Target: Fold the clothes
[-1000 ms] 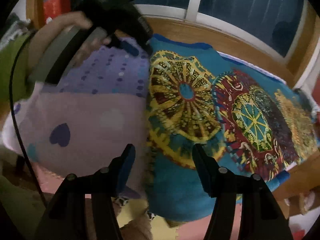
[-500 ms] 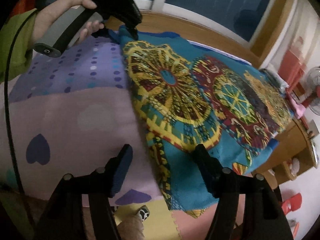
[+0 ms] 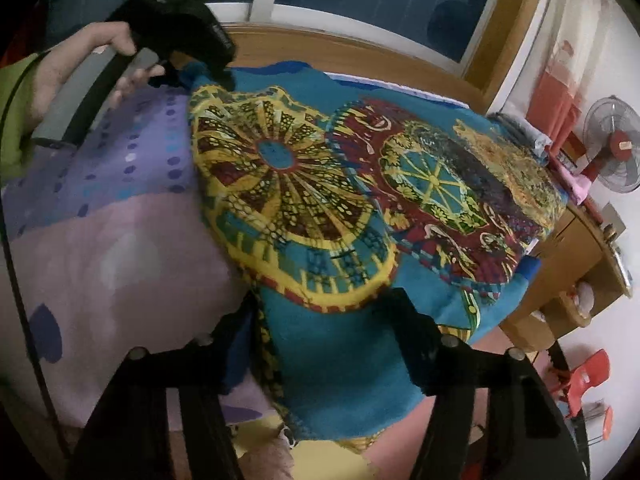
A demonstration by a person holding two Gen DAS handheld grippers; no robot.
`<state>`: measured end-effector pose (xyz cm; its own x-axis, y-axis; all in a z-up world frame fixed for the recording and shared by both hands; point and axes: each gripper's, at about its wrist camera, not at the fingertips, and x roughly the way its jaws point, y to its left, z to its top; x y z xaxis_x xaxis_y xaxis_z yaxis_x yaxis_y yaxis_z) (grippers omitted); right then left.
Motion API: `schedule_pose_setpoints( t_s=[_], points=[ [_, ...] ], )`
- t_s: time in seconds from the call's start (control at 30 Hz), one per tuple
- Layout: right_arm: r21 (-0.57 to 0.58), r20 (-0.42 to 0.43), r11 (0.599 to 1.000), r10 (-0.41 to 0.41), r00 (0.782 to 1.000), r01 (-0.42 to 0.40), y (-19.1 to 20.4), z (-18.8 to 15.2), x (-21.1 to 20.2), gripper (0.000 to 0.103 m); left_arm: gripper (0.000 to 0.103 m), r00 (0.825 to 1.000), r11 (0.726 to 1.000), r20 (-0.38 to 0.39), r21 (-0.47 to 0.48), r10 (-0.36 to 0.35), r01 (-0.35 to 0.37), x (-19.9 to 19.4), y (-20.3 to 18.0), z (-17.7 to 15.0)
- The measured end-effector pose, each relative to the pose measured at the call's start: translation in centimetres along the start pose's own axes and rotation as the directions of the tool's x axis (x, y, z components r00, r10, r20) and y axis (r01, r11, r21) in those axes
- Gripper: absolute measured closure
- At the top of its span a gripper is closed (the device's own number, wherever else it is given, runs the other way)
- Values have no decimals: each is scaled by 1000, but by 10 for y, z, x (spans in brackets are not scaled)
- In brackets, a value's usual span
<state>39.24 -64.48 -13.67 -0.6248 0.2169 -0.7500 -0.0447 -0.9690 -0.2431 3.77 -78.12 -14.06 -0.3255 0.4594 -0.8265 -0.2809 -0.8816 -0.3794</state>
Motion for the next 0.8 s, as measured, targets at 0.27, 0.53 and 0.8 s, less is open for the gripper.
schedule_pose_setpoints(
  t_s=[0.27, 0.53, 0.8],
  points=[
    [-81, -38, 996, -30, 999, 27, 1, 11, 2, 89, 94, 1000, 999, 7, 30, -25, 25, 0, -11, 3],
    [-121, -4, 983, -138, 990, 137, 10, -5, -4, 48, 78, 1000, 998, 2, 59, 6, -6, 10, -21, -1],
    [-31, -24, 997, -65, 998, 64, 1, 1, 2, 94, 97, 1000, 997, 22, 72, 20, -22, 7, -19, -1]
  ],
)
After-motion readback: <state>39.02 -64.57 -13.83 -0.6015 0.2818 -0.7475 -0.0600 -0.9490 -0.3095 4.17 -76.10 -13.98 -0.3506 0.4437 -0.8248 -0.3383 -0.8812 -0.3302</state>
